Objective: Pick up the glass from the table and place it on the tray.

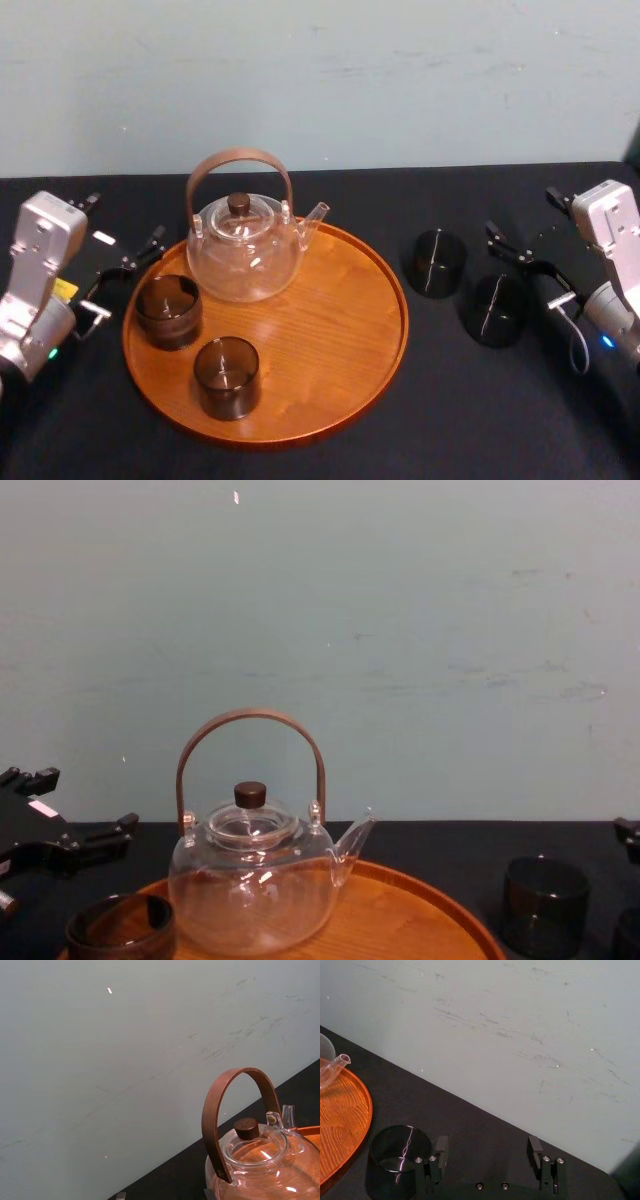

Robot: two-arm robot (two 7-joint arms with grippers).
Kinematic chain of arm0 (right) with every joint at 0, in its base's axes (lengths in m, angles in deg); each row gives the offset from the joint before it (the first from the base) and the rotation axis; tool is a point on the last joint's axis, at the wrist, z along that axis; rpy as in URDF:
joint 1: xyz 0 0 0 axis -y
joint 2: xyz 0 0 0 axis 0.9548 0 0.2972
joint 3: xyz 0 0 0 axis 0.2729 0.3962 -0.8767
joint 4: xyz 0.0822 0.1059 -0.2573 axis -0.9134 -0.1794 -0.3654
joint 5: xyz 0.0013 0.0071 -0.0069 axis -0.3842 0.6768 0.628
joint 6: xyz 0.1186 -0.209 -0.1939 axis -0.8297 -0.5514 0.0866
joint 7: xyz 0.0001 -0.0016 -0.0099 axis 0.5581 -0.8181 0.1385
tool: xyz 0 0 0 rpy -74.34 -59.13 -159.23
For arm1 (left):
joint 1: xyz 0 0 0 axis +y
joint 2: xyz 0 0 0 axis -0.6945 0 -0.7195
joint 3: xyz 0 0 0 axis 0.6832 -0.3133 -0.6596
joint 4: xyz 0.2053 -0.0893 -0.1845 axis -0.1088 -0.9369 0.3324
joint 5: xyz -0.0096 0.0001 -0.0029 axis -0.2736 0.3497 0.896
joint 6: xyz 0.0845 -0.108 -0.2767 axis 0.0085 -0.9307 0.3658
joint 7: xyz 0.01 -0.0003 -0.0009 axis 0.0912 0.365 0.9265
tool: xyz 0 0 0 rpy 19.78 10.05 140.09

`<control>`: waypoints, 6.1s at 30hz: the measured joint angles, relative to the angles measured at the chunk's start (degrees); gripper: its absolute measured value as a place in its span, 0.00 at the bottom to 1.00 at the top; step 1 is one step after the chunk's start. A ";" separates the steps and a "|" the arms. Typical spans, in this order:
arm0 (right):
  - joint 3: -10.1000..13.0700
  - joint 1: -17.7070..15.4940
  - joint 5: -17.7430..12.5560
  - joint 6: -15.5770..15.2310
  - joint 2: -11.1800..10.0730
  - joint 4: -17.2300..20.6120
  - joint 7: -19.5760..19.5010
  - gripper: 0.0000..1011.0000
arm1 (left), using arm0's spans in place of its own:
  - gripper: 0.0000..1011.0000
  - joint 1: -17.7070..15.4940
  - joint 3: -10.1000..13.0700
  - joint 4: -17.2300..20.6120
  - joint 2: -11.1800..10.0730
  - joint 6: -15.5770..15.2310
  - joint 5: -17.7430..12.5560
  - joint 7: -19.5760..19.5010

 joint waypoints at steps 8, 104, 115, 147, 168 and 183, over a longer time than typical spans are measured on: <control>0.00 0.00 0.00 0.00 0.00 0.00 0.00 0.99 | 0.99 0.00 0.00 0.00 0.00 0.00 0.00 0.00; 12.95 -18.69 -7.72 -13.85 -8.01 16.01 20.29 0.99 | 0.99 0.00 0.00 0.00 0.00 0.00 0.00 0.00; 13.85 -17.15 -8.26 -16.76 -5.42 14.03 21.38 0.99 | 0.99 0.00 0.00 0.00 0.00 0.00 0.00 0.00; 11.93 -8.24 -5.97 -19.99 -0.75 5.98 25.70 0.99 | 0.99 0.00 0.00 0.00 0.00 0.00 0.00 0.00; 10.23 -5.77 -5.13 -19.84 -0.01 3.86 26.69 0.99 | 0.99 0.00 0.00 0.00 0.00 0.00 0.00 0.00; 10.36 -5.79 -5.41 -19.84 0.00 3.85 26.68 0.89 | 0.99 0.00 0.00 0.00 0.00 0.00 0.00 0.00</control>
